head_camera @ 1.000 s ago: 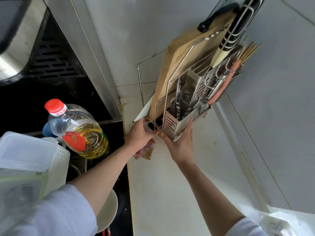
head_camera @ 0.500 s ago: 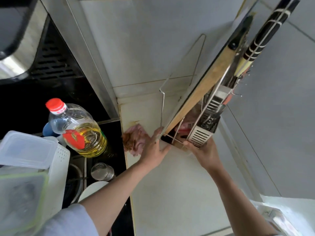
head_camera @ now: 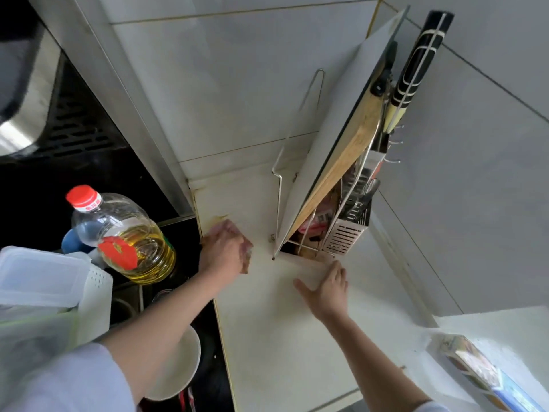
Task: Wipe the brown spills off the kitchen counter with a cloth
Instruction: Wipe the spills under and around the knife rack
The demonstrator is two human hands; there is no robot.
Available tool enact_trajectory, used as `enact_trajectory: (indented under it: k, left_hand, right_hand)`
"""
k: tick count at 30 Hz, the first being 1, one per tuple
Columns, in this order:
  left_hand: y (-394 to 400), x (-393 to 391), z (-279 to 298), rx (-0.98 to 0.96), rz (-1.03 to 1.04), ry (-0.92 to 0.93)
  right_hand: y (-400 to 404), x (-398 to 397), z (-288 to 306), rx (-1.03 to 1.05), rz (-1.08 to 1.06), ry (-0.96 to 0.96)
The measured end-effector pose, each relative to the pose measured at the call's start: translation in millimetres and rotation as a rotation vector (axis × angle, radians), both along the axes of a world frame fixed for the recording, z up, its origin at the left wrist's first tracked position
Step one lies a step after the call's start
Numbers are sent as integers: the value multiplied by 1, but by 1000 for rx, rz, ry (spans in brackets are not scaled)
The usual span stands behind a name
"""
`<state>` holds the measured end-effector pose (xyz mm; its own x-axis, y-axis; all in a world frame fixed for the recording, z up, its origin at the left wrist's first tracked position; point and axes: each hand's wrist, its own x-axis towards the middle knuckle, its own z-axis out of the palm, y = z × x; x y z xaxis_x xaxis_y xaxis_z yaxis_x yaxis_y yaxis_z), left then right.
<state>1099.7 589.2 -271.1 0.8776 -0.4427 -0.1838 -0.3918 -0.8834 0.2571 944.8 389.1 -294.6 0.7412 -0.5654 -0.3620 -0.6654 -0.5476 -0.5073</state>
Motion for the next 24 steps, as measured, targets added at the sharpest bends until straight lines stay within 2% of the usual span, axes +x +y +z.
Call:
enact_trajectory:
  k: [3,5,8,11,13,18,19,21,24]
  left_hand:
    - [15,10,-17,178,68,34]
    - [8,7,-30,236,8,43]
    - [-5,31,-45,237,-133,26]
    - [-10,82,-47,243,-25,55]
    - [-14,93,-44,286,-22,29]
    - [-13,39,-36,10,-346,43]
    - [-10,39,-36,15,-387,36]
    - [-7,58,-34,125,-346,40]
    - [-8,100,-28,160,-161,67]
  right_hand:
    - [16,-4,-1,-32,-40,131]
    - [20,-9,-7,-67,-1,164]
    - [20,-12,-19,-122,66,224]
    - [18,-10,-23,-120,105,290]
    - [16,-8,-23,-130,136,317]
    - [18,-8,-16,-154,133,281]
    - [16,-10,-13,-169,138,268]
    - [11,-16,-10,-195,200,283]
    - [8,-24,-5,-221,279,356]
